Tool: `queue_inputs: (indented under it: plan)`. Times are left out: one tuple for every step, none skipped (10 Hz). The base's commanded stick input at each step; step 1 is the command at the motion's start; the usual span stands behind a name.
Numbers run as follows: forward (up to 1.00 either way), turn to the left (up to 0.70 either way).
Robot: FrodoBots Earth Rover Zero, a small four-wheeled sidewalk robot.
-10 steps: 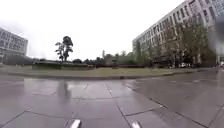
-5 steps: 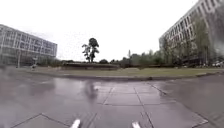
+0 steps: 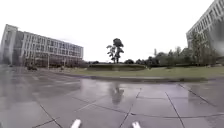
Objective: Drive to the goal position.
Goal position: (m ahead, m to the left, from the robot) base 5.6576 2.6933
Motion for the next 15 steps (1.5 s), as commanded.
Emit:
queue_inputs:
  plan:
    - [0.7,0.03]
    - [0.7,0.01]
    - [0.7,0.0]
    - [0.7,0.0]
    - [0.7,0.0]
    - [0.7,0.0]
    - [0.7,0.0]
    - [0.71,0.0]
    - [0.79,0.0]
    - [0.85,0.0]
    - [0.85,0.0]
    - [0.92,0.19]
    - [1.0,0.4]
    - [1.0,0.4]
    - [1.0,0.4]
